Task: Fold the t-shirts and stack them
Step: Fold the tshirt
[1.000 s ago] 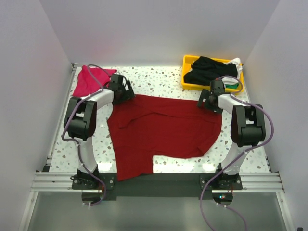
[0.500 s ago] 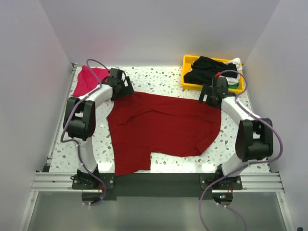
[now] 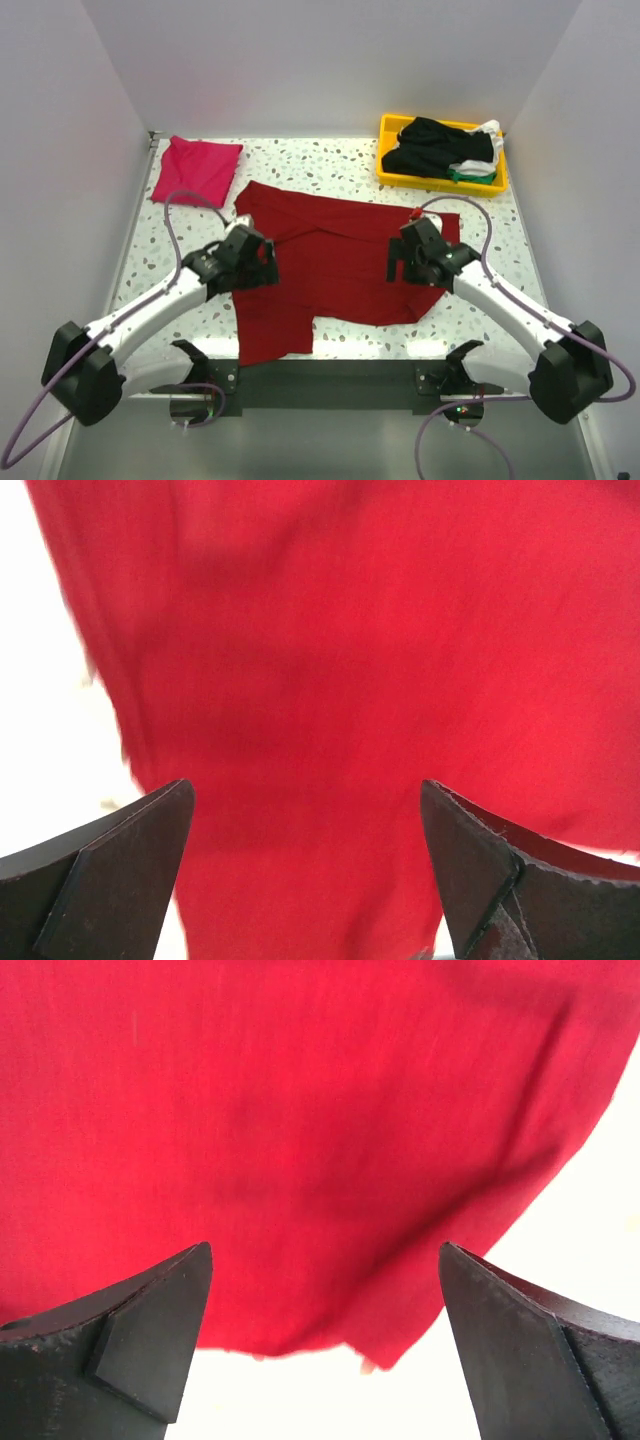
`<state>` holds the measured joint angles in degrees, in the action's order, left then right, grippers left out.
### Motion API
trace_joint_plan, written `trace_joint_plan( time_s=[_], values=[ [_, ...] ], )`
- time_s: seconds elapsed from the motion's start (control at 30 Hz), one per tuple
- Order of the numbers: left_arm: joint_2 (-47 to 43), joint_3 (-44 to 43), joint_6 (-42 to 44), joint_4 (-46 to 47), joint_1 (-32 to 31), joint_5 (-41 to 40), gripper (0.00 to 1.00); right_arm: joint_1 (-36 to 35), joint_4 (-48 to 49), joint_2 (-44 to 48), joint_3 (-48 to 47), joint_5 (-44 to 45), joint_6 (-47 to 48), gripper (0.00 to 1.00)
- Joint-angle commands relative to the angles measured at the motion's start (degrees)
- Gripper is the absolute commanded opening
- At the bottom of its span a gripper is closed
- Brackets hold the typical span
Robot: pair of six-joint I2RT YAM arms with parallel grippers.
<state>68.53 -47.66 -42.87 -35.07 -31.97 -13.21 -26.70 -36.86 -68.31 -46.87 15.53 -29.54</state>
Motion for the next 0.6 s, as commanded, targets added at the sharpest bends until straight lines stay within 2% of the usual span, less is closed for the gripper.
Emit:
trace_joint_plan(
  time_s=[0.0, 0.1, 0.17, 0.27, 0.3, 0.4, 0.57],
  values=[
    [-8.7, 9.0, -9.3, -8.9, -3.9, 0.8, 1.00, -6.7, -8.5, 4.4, 3.4, 1.2, -9.5, 0.99],
    [-13.3, 13.9, -11.6, -7.0, -6.4, 4.2, 1.00, -14.8, -10.2, -0.2, 4.1, 3.3, -14.4, 0.99],
    [-13.1, 14.0, -12.0, -6.5, -6.5, 4.5, 1.00, -15.7, -15.5, -5.7, 3.0, 9.4, -17.1, 0.99],
    [-11.3, 12.8, -12.2, -8.1, -6.6, 2.9, 1.00, -15.6, -25.5, -8.5, 2.5, 17.0, -26.2, 0.99],
    [-11.1, 11.9, -12.5, -8.8, -6.5, 1.9, 1.00, -15.5, -28.0, -8.1, 2.7, 18.1, -32.8, 0.99],
    [-10.2, 9.9, -13.0, -11.5, -6.5, -0.9, 1.00, -15.4, -32.3, -4.0, 3.6, 16.3, -39.7, 0.97],
    [-8.5, 6.2, -12.8, -15.5, -6.5, -3.4, 1.00, -14.4, -31.4, 7.0, 8.3, 8.5, -43.1, 0.99]
  ],
)
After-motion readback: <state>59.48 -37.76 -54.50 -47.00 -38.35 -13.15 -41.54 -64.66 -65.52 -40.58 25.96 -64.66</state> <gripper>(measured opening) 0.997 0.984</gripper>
